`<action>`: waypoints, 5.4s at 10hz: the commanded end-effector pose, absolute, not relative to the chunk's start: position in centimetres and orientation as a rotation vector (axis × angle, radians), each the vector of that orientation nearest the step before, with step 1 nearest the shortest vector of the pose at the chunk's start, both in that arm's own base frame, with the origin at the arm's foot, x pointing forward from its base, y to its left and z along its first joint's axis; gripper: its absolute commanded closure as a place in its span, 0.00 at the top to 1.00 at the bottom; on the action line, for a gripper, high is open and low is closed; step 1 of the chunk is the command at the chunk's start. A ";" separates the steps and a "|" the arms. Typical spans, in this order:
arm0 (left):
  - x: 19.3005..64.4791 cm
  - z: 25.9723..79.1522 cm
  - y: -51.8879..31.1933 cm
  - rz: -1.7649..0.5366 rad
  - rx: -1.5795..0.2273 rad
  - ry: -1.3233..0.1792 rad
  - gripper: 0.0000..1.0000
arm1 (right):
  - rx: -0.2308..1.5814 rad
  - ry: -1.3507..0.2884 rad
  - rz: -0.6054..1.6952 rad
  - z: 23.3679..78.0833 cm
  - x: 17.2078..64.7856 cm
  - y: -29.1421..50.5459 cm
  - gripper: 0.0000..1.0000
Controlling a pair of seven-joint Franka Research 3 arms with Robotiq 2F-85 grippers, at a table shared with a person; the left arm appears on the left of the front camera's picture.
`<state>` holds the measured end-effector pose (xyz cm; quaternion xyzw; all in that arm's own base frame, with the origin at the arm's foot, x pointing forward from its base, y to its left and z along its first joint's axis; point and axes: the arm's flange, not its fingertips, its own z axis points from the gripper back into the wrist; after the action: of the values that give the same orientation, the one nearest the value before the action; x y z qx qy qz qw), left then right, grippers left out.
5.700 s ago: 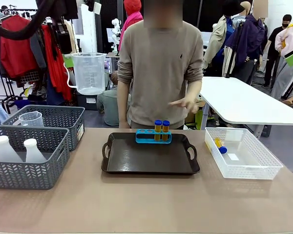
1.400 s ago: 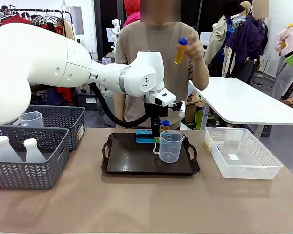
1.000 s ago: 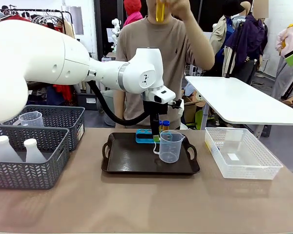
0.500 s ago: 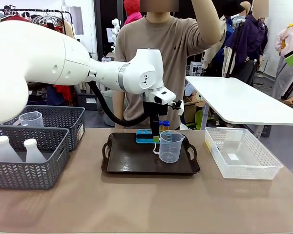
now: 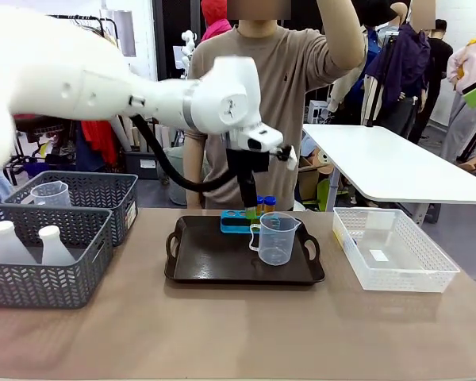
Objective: Prepare the laboratory tools.
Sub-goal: Pick up one Small flask and place it on the Handle tray.
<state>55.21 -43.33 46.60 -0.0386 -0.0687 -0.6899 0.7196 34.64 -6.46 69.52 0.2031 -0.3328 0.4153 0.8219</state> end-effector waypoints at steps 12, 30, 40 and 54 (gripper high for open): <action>42.9 63.0 -20.1 -0.482 0.027 -0.234 1.00 | 0.455 -0.731 0.903 69.7 34.7 -6.4 1.00; 43.4 47.9 -6.0 0.106 0.057 -0.089 1.00 | 0.455 -0.731 0.903 69.7 34.7 -6.4 1.00; 46.0 42.1 -2.2 0.128 0.049 -0.140 1.00 | 0.455 -0.731 0.903 69.7 34.7 -6.4 1.00; 45.4 50.2 -5.6 -0.031 0.019 -0.176 0.00 | 0.455 -0.731 0.903 69.7 34.7 -6.4 1.00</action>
<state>45.76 -5.51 47.86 0.0147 -0.0859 0.0048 0.9962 34.63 -6.50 69.52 0.2025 -0.3327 0.4148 0.8224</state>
